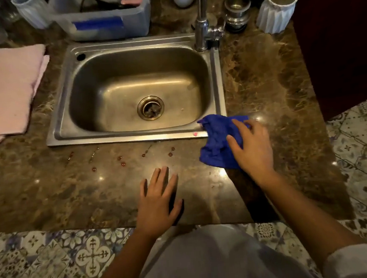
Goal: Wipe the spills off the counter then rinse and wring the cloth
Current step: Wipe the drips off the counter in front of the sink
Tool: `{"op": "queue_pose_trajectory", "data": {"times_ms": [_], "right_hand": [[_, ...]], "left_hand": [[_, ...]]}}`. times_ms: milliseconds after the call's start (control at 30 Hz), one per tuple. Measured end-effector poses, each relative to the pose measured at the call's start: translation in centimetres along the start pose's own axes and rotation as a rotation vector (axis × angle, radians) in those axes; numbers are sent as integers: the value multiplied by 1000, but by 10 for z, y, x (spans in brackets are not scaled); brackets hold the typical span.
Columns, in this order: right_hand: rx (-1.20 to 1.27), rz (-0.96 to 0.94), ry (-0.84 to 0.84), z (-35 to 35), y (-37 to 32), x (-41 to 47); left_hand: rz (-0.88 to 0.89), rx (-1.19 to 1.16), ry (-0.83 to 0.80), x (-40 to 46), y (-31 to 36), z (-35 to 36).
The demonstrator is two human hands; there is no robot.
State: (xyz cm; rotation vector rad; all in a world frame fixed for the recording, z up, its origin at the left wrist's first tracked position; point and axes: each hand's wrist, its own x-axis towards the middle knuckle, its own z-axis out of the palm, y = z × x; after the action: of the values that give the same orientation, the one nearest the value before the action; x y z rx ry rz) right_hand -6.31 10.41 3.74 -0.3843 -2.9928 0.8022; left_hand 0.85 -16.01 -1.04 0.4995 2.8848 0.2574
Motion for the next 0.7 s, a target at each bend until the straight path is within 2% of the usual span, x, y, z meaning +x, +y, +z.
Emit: {"op": "queue_pose_trajectory", "data": {"times_ms": [133,300,467,700], "right_hand": [[-225,-36,-127,51,-13,-2],[-303,68,-64,65,-18,-20],[-305,260,-19,76,-32,-59],[-348,220,-40,73,-28,-38]], "left_hand": [[149,21,-65,-10,-38,2],[171,-6,-74,-10,-43,1],[204,-53,-49,-9,-47,1],[230,41,-59,-12,-78,-4]]}}
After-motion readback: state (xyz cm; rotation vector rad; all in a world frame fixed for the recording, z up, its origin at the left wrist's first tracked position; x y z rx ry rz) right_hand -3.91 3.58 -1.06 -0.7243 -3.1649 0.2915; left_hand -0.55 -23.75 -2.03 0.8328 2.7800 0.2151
